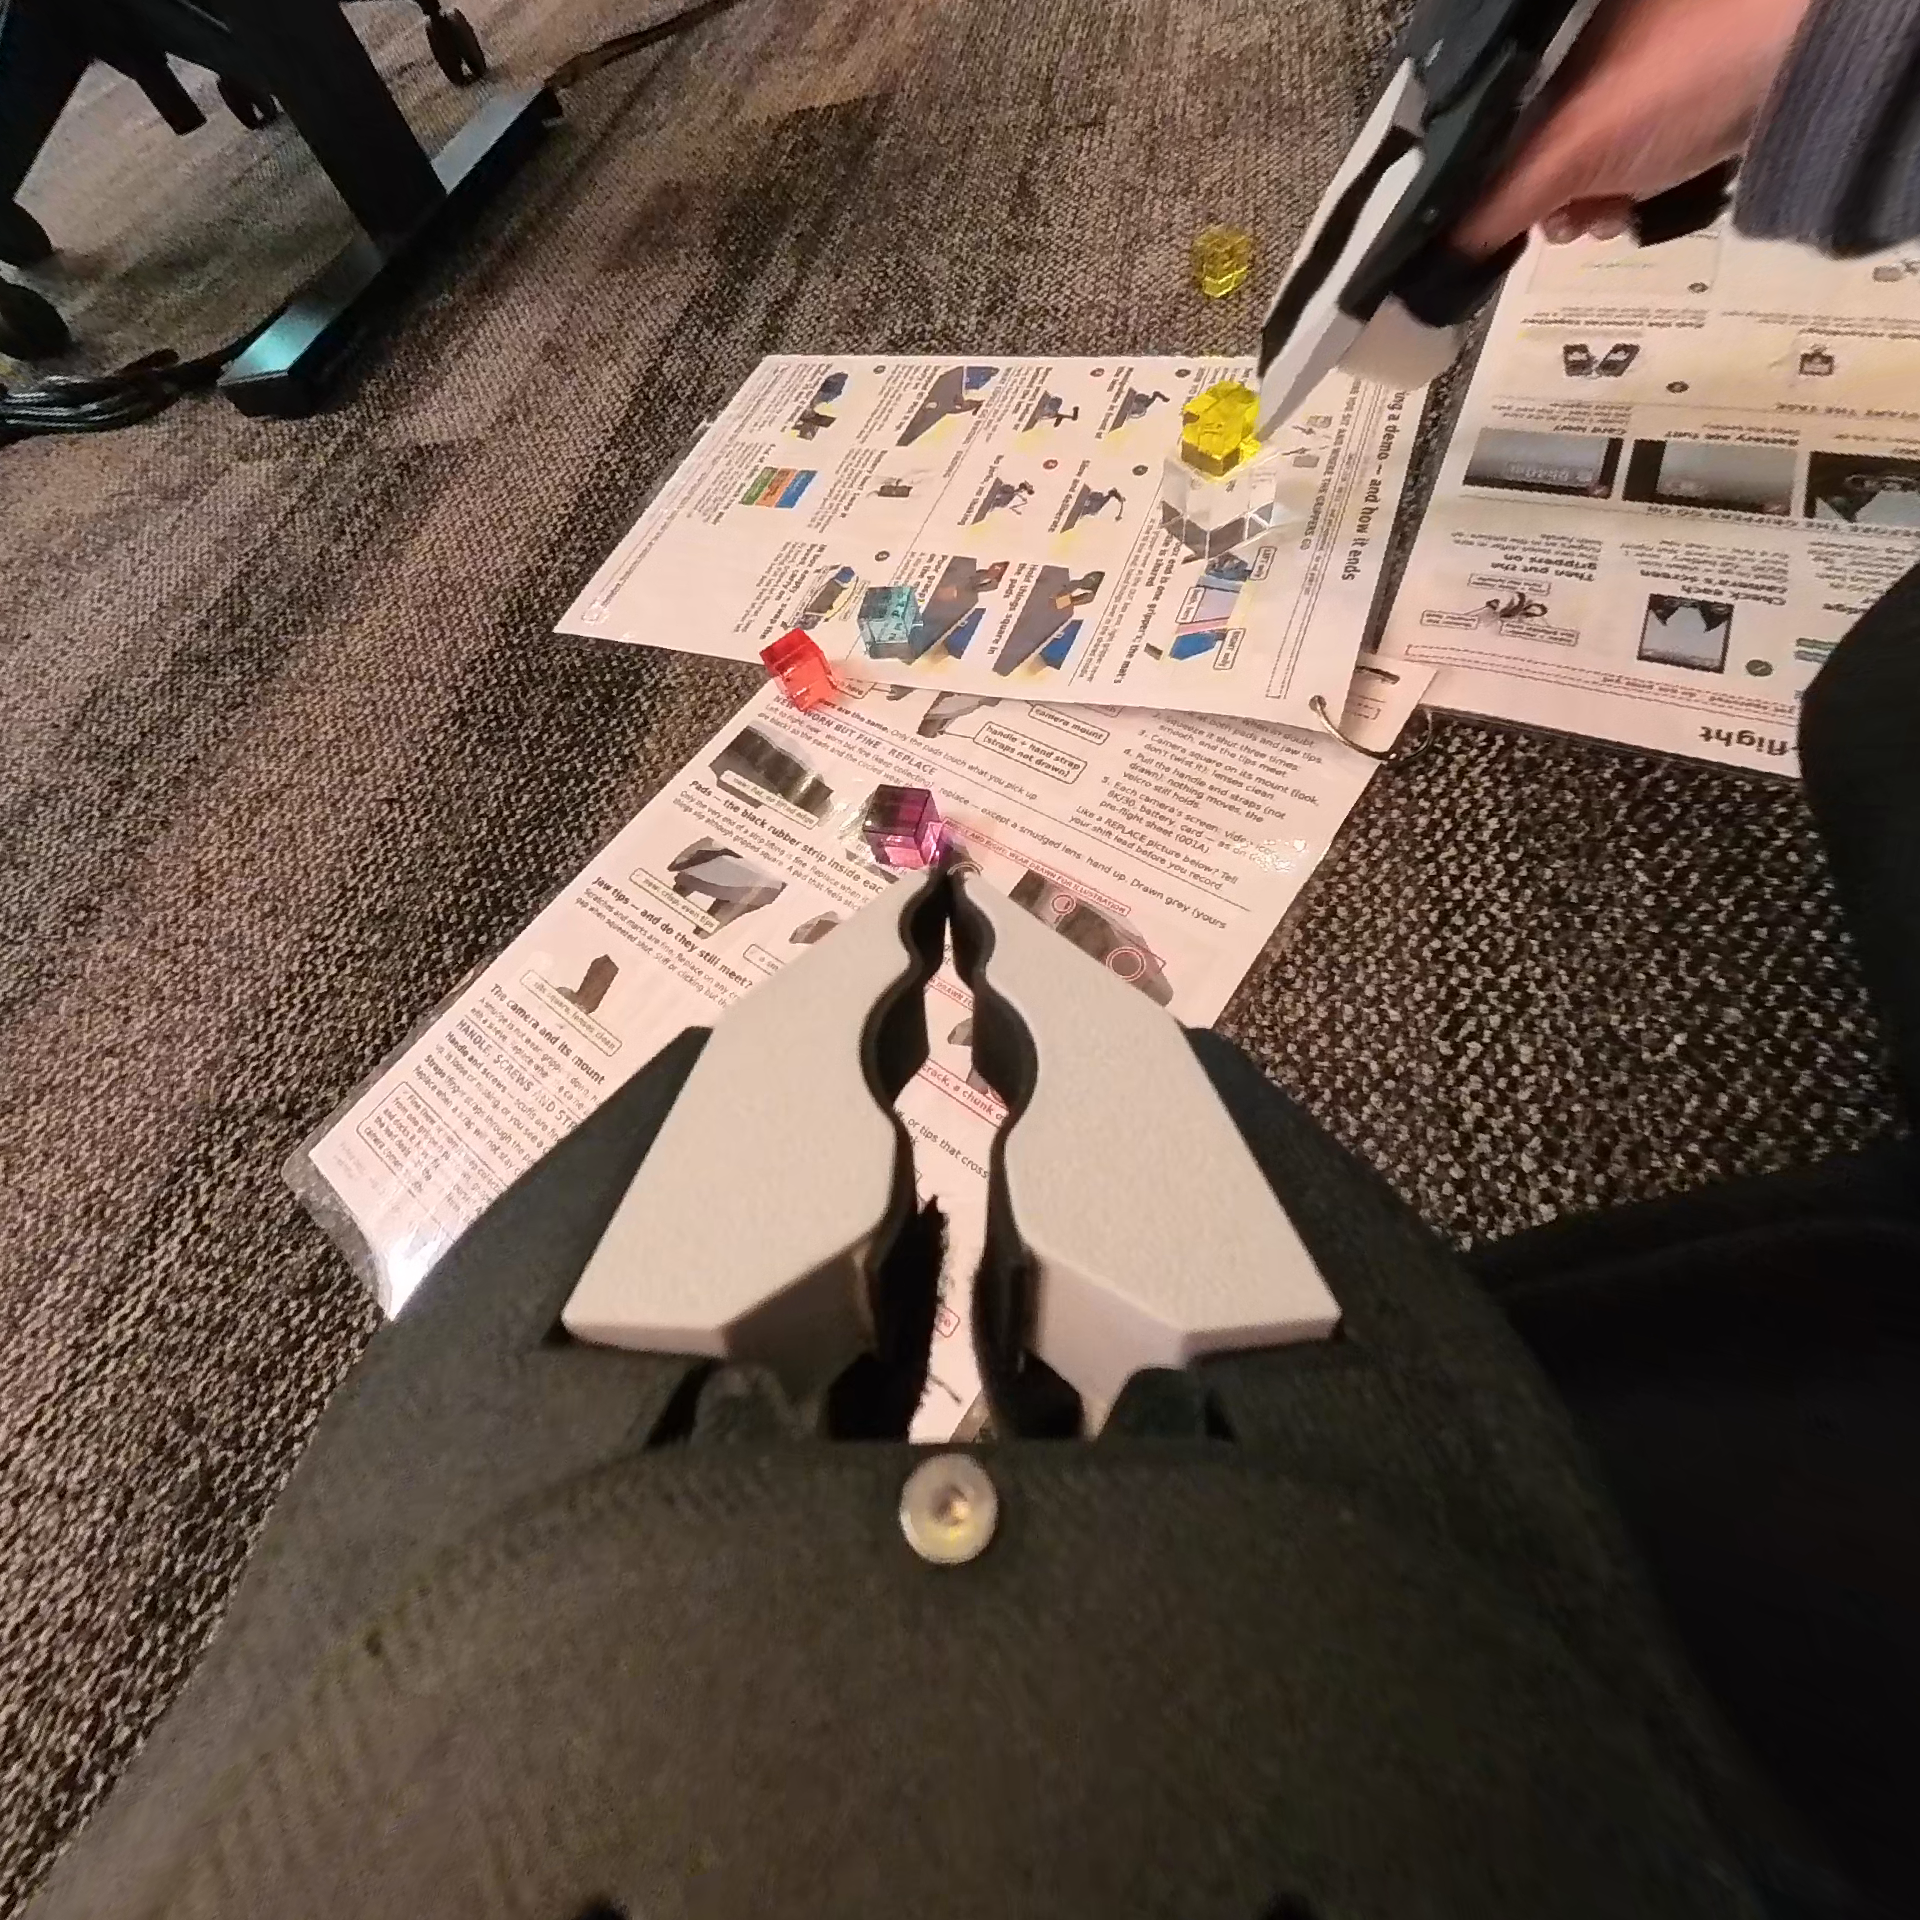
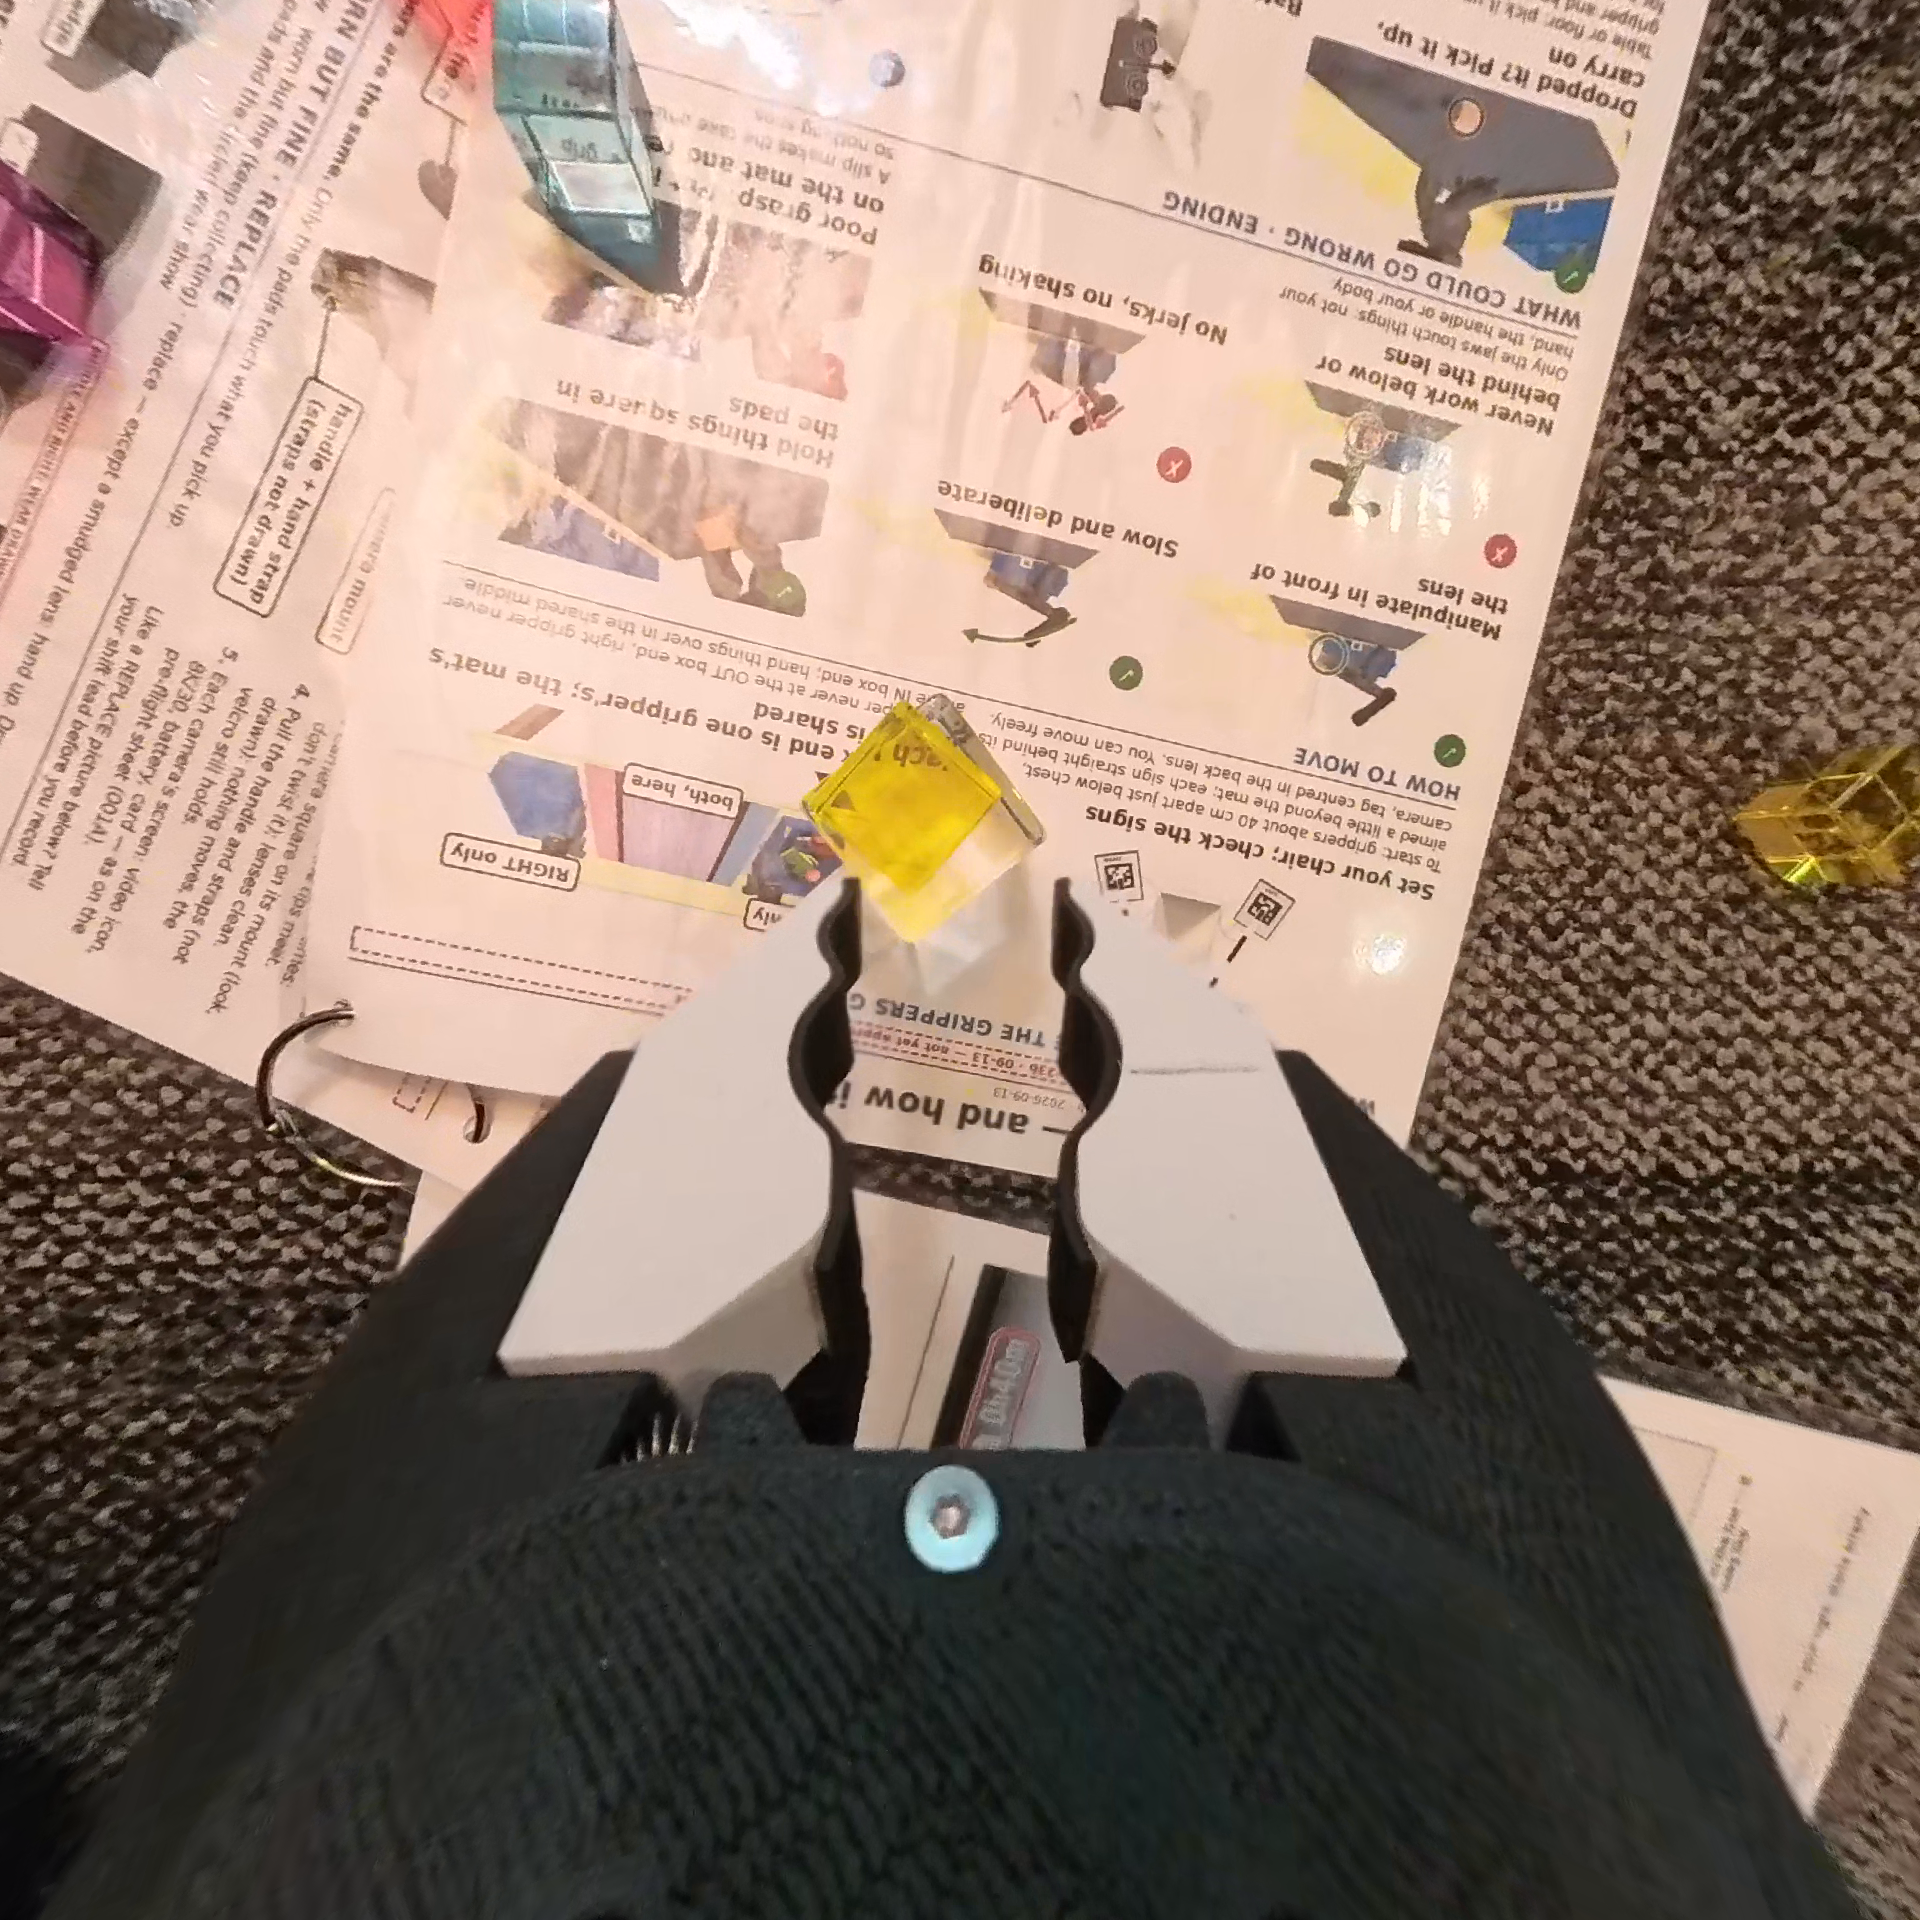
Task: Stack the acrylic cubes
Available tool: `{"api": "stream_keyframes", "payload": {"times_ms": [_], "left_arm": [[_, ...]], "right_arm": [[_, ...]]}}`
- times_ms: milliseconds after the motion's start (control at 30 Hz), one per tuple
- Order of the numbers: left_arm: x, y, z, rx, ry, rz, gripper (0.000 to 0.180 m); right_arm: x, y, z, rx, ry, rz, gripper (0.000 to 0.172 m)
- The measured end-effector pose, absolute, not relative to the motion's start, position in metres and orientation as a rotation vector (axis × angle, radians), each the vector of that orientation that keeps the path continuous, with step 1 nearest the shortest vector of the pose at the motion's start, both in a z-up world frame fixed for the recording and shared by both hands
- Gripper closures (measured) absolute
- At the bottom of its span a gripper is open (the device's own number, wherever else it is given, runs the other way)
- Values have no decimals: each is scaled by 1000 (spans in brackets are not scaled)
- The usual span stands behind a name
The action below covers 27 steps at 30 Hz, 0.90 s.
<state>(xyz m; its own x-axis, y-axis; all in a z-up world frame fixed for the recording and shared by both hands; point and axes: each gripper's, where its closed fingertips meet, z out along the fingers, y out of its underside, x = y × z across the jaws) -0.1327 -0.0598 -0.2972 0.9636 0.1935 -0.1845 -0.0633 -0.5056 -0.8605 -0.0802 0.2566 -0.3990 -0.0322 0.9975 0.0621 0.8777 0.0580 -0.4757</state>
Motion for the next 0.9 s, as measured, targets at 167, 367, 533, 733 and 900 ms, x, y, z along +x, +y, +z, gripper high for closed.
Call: {"api": "stream_keyframes", "payload": {"times_ms": [167,367,533,733,900], "left_arm": [[-132,-59,-295,-2068,-94,313,180],[-132,-59,-294,-2062,-93,314,180],[-134,-60,-292,-2050,-104,318,180],[-133,-60,-292,-2043,-103,313,180],[-132,-60,-293,-2047,-96,310,180]], "right_arm": [[-94,222,-372,-1862,-1981,631,139],[-160,98,-382,-1673,-2215,844,133],[-194,45,-421,-1729,-2229,803,111],[-203,45,-440,-1715,-2192,687,125],[-207,54,-449,-1690,-2179,604,135]]}}
